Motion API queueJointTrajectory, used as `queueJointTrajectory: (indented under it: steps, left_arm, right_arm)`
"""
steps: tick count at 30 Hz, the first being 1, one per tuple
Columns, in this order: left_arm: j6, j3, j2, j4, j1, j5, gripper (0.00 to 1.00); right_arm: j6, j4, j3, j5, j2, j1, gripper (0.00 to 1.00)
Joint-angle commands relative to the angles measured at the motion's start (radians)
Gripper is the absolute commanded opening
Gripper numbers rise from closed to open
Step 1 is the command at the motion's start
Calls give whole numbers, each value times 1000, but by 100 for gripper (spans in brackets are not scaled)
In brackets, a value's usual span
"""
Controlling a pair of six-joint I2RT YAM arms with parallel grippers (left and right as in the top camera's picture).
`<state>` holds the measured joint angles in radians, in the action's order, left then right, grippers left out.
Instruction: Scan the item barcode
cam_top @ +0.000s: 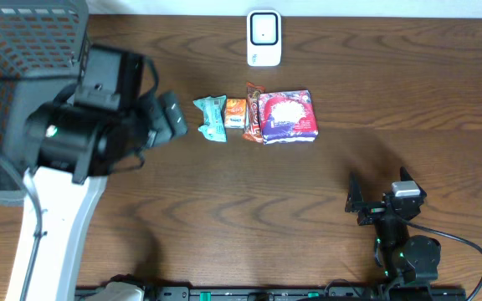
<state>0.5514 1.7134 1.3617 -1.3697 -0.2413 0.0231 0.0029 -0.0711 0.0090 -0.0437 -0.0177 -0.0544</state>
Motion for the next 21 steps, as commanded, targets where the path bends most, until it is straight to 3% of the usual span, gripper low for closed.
queueJointTrajectory:
  steps: [1, 9, 21]
  left_arm:
    - [23, 2, -44, -71, 16, -24, 98]
    - [23, -2, -84, -214, 16, -35, 98]
    - [34, -12, -76, -219, 16, -35, 98]
  right_arm:
    - [-11, -3, -3, 9, 5, 8, 99]
    - [-11, -3, -3, 8, 5, 8, 99]
    - [-11, -2, -3, 8, 5, 8, 99]
